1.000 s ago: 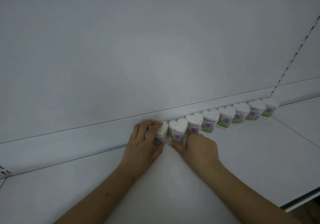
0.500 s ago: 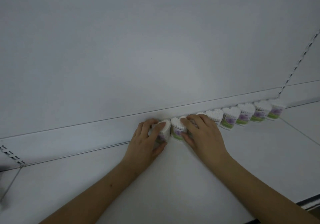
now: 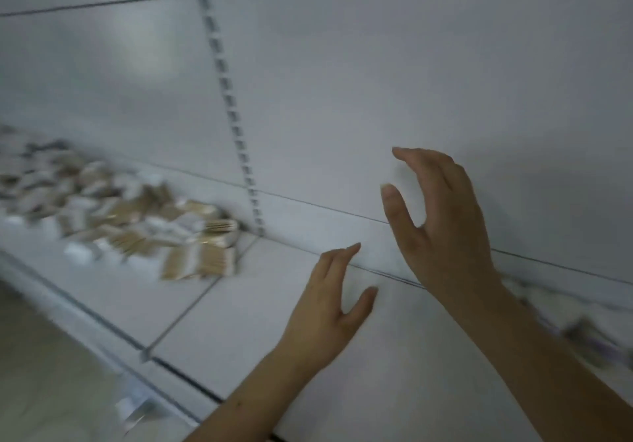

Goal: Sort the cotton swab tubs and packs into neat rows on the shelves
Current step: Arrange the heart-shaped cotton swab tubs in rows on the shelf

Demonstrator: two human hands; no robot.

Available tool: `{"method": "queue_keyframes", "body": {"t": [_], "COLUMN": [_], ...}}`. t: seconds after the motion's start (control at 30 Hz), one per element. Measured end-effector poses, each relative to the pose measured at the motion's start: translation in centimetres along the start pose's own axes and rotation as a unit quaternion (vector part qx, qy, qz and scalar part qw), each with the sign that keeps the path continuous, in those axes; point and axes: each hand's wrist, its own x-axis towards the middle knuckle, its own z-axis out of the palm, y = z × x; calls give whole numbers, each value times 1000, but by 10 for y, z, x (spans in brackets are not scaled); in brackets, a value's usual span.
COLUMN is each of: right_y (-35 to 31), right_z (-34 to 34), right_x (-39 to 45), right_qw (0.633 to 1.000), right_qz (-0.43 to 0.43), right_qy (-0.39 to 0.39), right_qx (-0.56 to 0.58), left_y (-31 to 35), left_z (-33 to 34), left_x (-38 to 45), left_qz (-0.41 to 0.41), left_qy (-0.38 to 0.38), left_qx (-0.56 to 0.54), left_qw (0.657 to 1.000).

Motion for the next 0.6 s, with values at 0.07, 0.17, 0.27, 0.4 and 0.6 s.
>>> {"method": "queue_keyframes", "body": {"t": [0.07, 0.17, 0.27, 0.4, 0.6], "right_y": [-28, -73, -123, -196, -293], "right_z": [34, 88, 144, 230, 346], "right_x": [12, 26, 41, 76, 135], "right_qw": [998, 991, 984, 979, 973], "right_qz": [-20, -51, -71, -102, -120], "right_qy": [-36, -81, -100, -119, -156], "right_qx": [49, 97, 127, 133, 121], "left_y": [-16, -47, -84, -150, -236], "left_z": [-28, -80, -136, -212, -327], "left_x": [-12, -23, -29, -38, -53], "left_qz": [-45, -81, -101, -116, -156], "left_qy": [42, 89, 134, 162, 204], "left_qx": [6, 16, -1, -22, -14], "left_qw": [998, 993, 986, 980, 966]}}
